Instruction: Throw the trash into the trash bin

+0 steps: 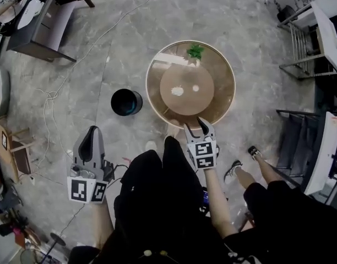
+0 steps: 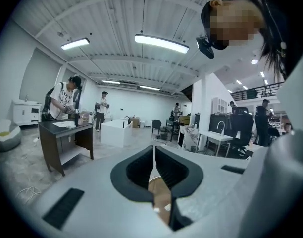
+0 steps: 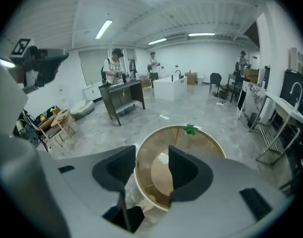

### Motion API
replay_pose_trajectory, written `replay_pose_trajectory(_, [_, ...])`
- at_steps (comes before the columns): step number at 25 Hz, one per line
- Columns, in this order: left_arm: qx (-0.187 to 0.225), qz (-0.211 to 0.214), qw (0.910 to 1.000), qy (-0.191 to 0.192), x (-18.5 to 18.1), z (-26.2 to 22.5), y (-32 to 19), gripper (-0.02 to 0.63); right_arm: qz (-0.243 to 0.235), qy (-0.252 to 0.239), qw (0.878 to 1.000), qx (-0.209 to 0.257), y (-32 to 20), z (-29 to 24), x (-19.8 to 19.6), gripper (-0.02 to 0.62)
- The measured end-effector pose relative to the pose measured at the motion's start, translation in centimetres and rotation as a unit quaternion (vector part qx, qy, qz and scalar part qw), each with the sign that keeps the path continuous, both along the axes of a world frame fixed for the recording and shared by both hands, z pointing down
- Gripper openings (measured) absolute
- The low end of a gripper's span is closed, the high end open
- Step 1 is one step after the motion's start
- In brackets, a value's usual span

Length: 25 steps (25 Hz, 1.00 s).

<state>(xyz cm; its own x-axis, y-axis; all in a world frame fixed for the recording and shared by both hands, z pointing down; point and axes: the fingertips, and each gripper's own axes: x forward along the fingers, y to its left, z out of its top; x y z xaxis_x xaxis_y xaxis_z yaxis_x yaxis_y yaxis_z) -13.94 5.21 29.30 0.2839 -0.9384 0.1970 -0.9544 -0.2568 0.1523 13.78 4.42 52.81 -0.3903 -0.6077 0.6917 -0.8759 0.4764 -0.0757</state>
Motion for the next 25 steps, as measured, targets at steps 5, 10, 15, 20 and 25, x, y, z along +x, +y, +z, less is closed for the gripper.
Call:
replay_pose_trajectory(5, [-0.055,-0.057,0.9966,-0.022,-1.0,2.5,0.8,0.017,-0.037,0.068,0.996,-0.043,-4.6,9.2,0.4,0.196])
replay_pose_trajectory(10, [-0.109,-0.103,0.9885,-0.019,-2.4,5.9,1.1,0.017,-0.058,0.095,0.99,-0.09,-8.3,17.0,0.4,0.186])
replay_pose_trajectory(15, [-0.161,-0.108,0.9809,-0.003,-2.7,10.3,0.5,0.017,-0.055,0.104,0.983,-0.139,-10.6,23.7,-0.3,0.175])
replay_pose_trajectory(20, [-0.2,-0.099,0.9749,0.003,-2.6,14.4,0.0,0.017,-0.019,0.084,0.979,-0.182,-12.1,29.8,-1.5,0.167])
replay_pose_trajectory(25, [-0.235,-0.099,0.9668,0.009,-3.5,16.7,1.1,0.017,0.008,0.079,0.974,-0.21,-12.1,33.8,-2.0,0.162])
